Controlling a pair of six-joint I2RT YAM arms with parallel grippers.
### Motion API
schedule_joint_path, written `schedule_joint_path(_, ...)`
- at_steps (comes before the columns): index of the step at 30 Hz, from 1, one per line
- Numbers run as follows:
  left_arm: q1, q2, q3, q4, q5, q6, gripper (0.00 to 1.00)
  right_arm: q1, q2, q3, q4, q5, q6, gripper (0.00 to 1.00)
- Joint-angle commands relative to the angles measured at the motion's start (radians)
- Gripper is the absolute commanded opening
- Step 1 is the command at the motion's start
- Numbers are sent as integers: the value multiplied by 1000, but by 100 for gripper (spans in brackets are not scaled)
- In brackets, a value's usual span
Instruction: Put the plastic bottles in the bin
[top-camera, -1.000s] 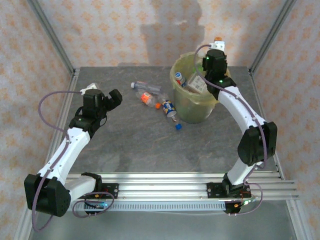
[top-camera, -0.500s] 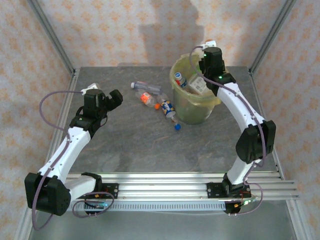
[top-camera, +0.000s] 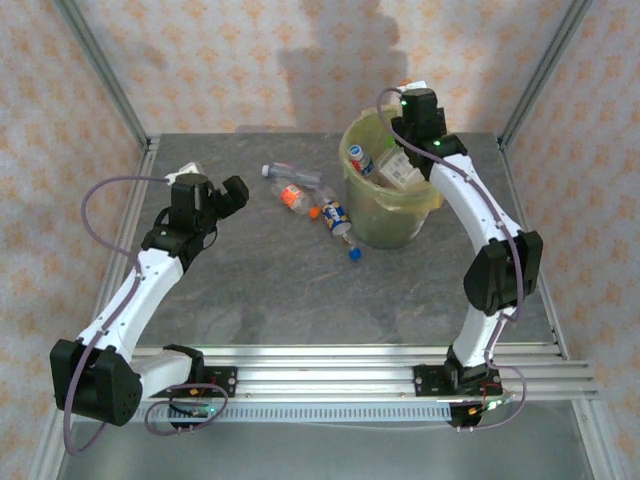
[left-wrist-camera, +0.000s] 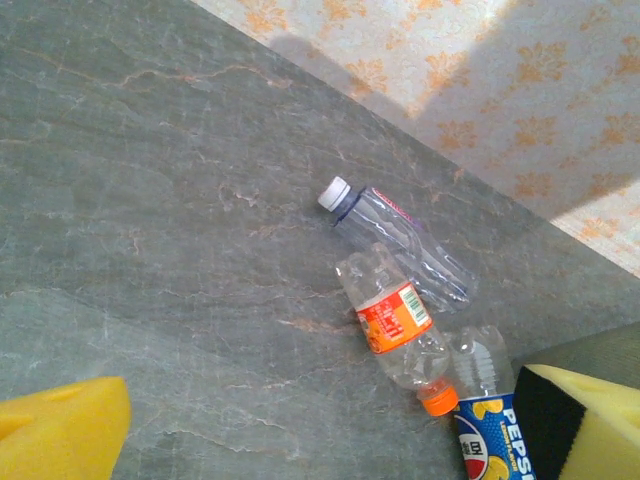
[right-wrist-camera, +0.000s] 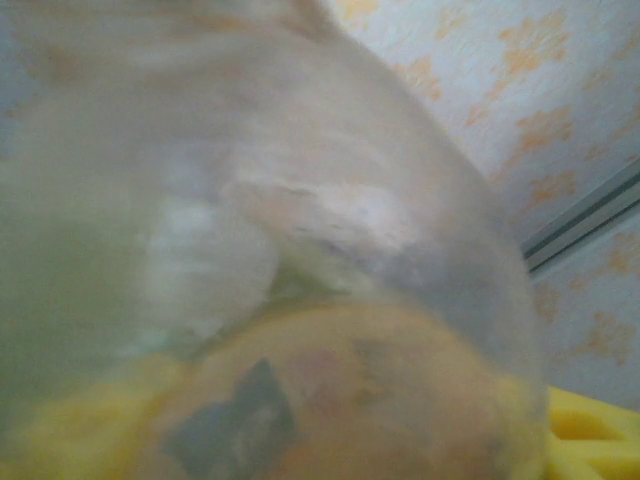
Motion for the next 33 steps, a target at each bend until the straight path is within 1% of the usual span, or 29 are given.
schedule_joint_path(1,-9,14,41,-26,-17,22,100,0,-76,-14,-200,-129,75,74)
schedule_joint_path(3,-13,24,51,-28,-15,23,100,2,-115,-22,-209,-150,83,75)
schedule_joint_path(5,-16,34,61,-29,-12,21,100,0,-140,-25,-208,-134,93,75)
schedule_joint_path(8,-23,40,69,-29,-12,22,100,0,-161,-18,-214,-142,90,76)
schedule_joint_path(13,-32,41,76,-31,-20,24,100,1,-135,37,-268,-213,49,77)
schedule_joint_path(15,-32,40,77,-34,-24,24,100,0,-133,34,-279,-264,24,82)
schedule_joint_path(17,-35,38,77,-38,-29,25,100,0,-134,24,-280,-269,23,83)
schedule_joint_path(19,-35,39,77,-41,-29,25,100,0,-136,18,-285,-258,29,88)
schedule_joint_path(21,-36,39,79,-43,-29,27,100,0,-138,23,-309,-256,27,100)
schedule_joint_path(25,-37,39,80,-42,-32,27,100,1,-149,33,-348,-292,15,99)
schedule_joint_path(33,-45,47,95,-43,-31,27,100,1,-202,78,-393,-477,57,99)
